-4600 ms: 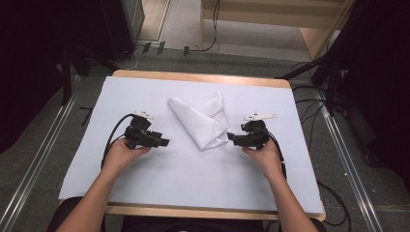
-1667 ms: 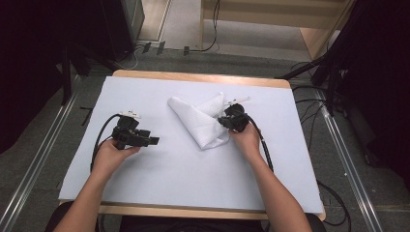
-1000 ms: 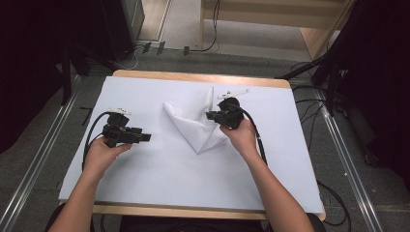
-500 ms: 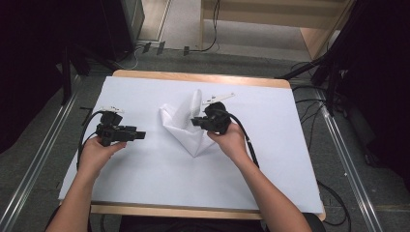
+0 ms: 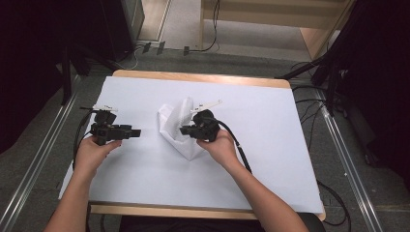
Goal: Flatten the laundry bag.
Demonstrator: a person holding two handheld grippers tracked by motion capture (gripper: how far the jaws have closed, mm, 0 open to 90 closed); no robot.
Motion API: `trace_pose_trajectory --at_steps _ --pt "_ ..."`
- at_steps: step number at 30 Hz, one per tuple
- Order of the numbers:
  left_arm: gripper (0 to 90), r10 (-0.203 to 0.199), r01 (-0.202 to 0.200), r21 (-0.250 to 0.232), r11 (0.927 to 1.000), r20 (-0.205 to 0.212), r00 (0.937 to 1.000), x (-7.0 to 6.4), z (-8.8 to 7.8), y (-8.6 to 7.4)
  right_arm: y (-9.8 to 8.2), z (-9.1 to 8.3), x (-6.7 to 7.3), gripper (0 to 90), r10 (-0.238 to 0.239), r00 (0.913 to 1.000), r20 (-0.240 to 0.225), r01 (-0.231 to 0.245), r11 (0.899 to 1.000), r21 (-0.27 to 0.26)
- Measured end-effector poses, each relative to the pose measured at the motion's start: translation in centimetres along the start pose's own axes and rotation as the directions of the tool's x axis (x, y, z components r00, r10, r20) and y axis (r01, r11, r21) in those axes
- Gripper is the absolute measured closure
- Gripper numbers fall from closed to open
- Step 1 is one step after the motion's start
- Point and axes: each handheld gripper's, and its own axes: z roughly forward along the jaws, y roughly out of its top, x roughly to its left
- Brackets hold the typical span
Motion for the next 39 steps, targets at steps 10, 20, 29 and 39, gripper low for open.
trace_pose_trajectory --at_steps 10,20,29,39 --pt "43.2 -0.010 0.010 -0.003 0.9999 -0.004 0.9999 0.3 -0.1 -0.1 0.2 0.9 2.0 82.1 -0.041 0.9981 -0.047 0.041 0.999 0.008" --pt "43.2 -0.024 0.024 -0.008 0.9997 -0.018 0.9996 1.1 -0.7 -0.2 1.2 -1.4 2.7 69.3 -0.064 0.9963 -0.058 0.061 0.997 -0.042" --pt "43.2 -0.043 0.042 -0.029 0.9987 -0.023 0.9988 1.7 -1.2 -0.3 0.6 -2.9 -0.6 69.3 -0.030 0.9991 0.031 0.031 0.999 -0.030" --pt "43.1 -0.023 0.023 -0.023 0.9995 0.000 0.9997 1.0 -0.7 -0.1 -1.3 -3.7 -6.1 68.6 0.093 0.9886 0.118 -0.092 0.996 -0.017"
